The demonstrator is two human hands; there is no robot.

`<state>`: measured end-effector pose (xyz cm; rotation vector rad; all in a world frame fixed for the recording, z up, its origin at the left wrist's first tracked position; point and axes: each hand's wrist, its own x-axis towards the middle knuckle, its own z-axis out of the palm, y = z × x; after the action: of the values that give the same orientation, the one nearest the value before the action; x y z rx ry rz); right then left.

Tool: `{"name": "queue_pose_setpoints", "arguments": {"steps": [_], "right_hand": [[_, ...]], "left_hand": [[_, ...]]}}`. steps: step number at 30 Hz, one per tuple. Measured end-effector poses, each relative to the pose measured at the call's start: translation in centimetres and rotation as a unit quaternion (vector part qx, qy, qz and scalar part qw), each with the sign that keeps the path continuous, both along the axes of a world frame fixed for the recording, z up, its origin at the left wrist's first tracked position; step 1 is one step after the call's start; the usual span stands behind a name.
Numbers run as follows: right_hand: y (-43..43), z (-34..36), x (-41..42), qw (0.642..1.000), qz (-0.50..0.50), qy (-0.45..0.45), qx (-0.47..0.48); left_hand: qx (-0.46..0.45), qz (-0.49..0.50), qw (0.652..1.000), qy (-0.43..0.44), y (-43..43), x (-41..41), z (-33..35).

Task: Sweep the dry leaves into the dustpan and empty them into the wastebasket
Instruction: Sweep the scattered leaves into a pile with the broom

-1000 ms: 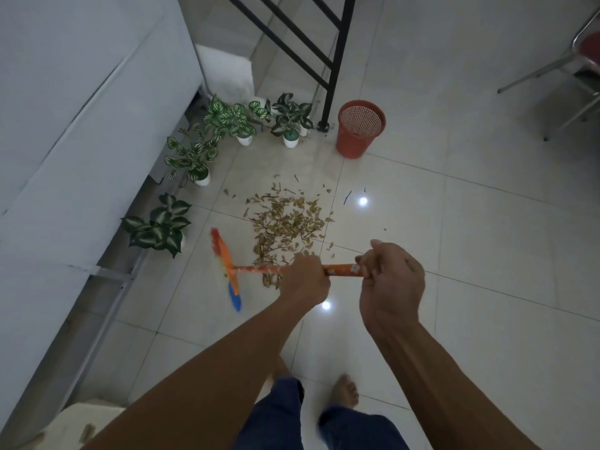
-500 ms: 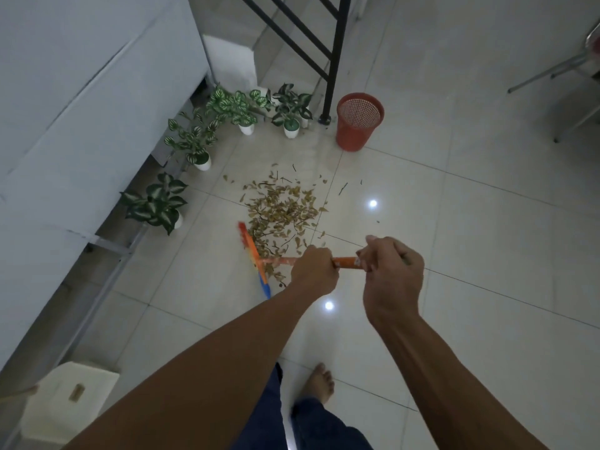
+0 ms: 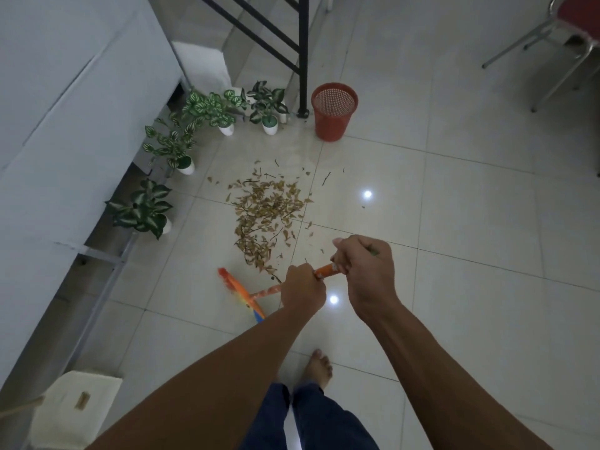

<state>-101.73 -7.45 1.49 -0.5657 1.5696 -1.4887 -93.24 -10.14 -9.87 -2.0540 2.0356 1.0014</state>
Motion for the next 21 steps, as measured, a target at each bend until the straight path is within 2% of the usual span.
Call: {"name": "queue_pose_setpoints", "arguments": {"steps": [7, 15, 18, 21], "right_hand": [[-0.2, 2.7, -1.9, 0.996, -0.008, 0.063, -0.069], [1.8, 8.0, -7.8, 0.987, -0.114, 0.038, -0.103], [3.4, 9.2, -9.8, 0.981, -0.172, 0.037, -0.083], [5.5, 9.3, -10.6, 0.968, -0.234, 0.063, -0.064]], "left_hand": [[-0.076, -0.019, 0.996, 0.03, -1.9, -3.3, 3.1], [-0.093, -0.08, 0.991, 0.057, -1.1, -9.3, 8.7], [-0.08, -0.132, 0.985, 0.077, 0.1, -12.0, 9.2], [-0.059, -0.224, 0.968, 0.096, 1.3, -14.4, 8.9]]}}
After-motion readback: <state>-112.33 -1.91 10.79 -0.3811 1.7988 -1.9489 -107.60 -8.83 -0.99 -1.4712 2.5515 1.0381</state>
